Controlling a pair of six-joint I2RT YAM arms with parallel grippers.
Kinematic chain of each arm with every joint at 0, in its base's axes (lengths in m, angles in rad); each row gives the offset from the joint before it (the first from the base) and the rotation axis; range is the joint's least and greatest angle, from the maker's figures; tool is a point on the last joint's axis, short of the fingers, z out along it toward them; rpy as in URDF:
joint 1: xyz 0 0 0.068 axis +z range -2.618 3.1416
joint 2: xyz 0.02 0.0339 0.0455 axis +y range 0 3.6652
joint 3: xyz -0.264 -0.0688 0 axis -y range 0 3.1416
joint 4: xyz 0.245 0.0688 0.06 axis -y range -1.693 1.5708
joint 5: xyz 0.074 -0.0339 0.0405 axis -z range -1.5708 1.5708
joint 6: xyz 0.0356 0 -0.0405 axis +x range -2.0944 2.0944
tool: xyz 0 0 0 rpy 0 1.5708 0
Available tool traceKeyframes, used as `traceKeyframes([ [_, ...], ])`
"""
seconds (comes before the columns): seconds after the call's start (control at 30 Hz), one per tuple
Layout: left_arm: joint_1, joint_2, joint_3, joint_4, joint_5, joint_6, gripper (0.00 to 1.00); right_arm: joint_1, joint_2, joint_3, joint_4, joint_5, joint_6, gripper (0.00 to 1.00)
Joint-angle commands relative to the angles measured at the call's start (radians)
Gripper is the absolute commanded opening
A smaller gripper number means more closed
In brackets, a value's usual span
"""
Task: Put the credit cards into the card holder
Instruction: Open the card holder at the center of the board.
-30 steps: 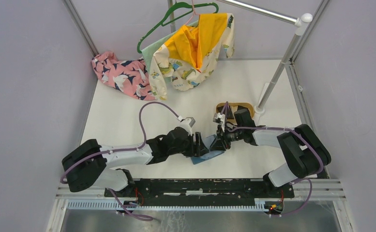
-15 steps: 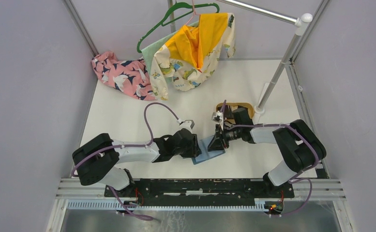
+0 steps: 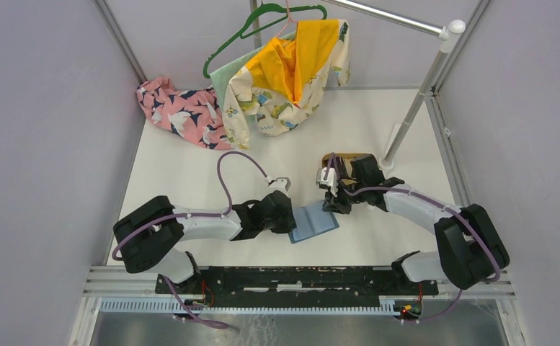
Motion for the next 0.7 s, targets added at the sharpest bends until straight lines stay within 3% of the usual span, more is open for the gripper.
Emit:
traceKeyframes([
  [0.0,-0.004,0.038,0.002,-0.043,-0.016,0.034,0.23,0.028,0.055,0.029,-0.108,0.115,-0.121,0.18],
  [0.23,-0.004,0.043,-0.002,-0.020,-0.007,0.036,0.22,0.064,0.112,0.042,-0.119,0.166,-0.123,0.19],
  [0.67,-0.003,0.083,-0.001,0.029,0.031,0.042,0.21,0.088,0.210,0.064,-0.084,0.012,-0.027,0.22],
])
